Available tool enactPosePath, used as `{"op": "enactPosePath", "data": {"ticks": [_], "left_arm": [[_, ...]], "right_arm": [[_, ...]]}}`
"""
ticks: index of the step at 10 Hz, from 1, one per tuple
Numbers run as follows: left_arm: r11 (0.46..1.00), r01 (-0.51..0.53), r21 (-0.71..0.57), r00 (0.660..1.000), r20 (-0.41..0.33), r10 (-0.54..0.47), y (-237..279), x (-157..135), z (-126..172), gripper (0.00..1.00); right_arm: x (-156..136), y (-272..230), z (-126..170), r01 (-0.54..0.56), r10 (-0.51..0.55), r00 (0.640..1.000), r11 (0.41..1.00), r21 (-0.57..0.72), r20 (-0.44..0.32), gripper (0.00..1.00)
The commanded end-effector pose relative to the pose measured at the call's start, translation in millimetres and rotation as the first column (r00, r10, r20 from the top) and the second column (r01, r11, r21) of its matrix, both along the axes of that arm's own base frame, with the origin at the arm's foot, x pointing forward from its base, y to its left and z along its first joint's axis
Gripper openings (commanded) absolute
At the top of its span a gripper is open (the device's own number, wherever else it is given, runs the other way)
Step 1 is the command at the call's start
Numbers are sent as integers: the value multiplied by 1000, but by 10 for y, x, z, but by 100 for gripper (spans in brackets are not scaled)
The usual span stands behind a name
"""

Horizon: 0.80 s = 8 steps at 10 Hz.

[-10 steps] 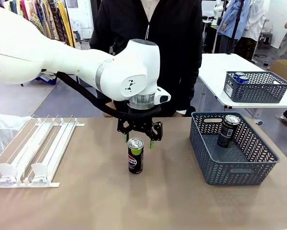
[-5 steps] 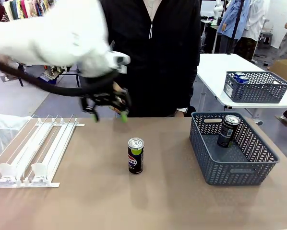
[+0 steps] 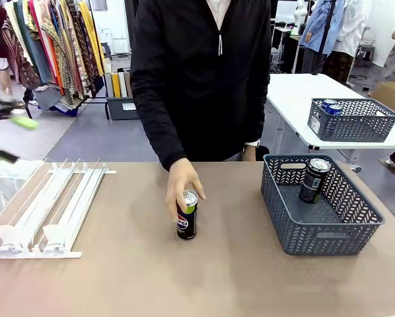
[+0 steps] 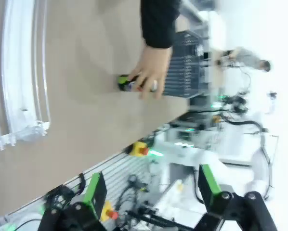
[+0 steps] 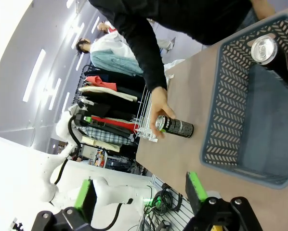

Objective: Retrieve and store the cans from the dispenser.
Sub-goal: Pick up one can from the Automatic Can Dispenser and place it in the middle of the table.

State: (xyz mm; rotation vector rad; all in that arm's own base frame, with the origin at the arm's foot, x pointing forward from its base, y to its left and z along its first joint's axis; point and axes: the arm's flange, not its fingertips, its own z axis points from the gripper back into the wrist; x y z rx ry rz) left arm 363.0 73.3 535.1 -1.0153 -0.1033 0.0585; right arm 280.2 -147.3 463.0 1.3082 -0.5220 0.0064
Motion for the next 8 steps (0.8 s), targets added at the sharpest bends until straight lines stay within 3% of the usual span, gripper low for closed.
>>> {"op": "enactPosePath", "data": {"ticks": [1, 3, 4, 5, 8], "left_arm": [[921, 62, -385, 998, 29, -55, 547, 63, -587, 100], [891, 3, -454, 999, 38, 16, 797, -117, -862, 100], [932, 19, -362, 1000, 11, -17, 752, -91, -834, 100], [909, -27, -416, 998, 47, 52, 888, -264, -827, 100], [909, -27, -416, 998, 47, 52, 888, -264, -827, 100]], "right_arm": [[38, 20, 44, 7, -7, 1000, 1000, 23, 26, 100], [38, 20, 44, 7, -7, 1000, 1000, 23, 26, 100], [38, 20, 44, 7, -7, 1000, 1000, 23, 26, 100], [38, 20, 44, 7, -7, 1000, 1000, 23, 26, 100], [38, 20, 44, 7, -7, 1000, 1000, 23, 26, 100]]}}
